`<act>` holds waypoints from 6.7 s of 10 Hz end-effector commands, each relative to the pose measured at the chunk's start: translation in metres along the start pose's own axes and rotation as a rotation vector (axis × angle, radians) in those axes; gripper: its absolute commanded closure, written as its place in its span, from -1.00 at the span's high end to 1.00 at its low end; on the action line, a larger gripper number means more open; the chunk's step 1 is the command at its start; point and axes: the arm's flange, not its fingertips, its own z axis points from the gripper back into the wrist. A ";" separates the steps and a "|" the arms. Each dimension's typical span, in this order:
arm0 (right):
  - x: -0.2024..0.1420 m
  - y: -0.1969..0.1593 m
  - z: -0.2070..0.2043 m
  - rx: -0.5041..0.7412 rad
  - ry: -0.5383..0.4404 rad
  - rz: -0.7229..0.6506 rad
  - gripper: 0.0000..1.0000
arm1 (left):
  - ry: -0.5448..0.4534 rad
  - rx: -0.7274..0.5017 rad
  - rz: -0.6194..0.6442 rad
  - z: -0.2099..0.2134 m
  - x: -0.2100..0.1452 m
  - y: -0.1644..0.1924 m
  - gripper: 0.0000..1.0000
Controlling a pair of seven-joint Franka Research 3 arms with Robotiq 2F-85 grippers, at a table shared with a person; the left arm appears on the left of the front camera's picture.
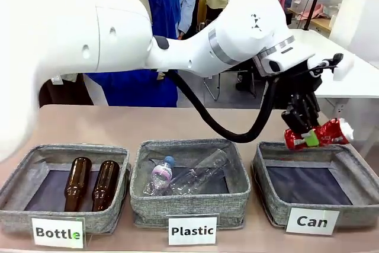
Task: Sort the can waste into the basket.
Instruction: Pick up the can waste from the table and place it in the right Fabric basket.
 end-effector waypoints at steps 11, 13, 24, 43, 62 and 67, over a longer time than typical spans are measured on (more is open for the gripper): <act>0.009 0.000 -0.014 0.010 -0.053 -0.025 1.00 | -0.015 0.095 -0.085 0.020 -0.009 -0.012 1.00; 0.008 -0.003 -0.011 0.011 -0.030 -0.004 1.00 | -0.004 0.041 -0.008 0.066 -0.033 -0.048 1.00; -0.076 0.154 -0.348 -0.028 0.600 0.174 1.00 | -0.921 0.359 0.825 0.336 -0.339 -0.392 1.00; -0.046 0.168 -0.360 -0.013 0.638 0.190 1.00 | -1.128 0.335 0.874 0.303 -0.414 -0.453 1.00; 0.055 0.208 -0.419 -1.083 0.235 0.525 1.00 | -1.128 0.335 0.874 0.303 -0.414 -0.453 1.00; 0.146 0.120 -0.506 -1.235 0.269 0.117 1.00 | -1.128 0.335 0.874 0.303 -0.414 -0.453 1.00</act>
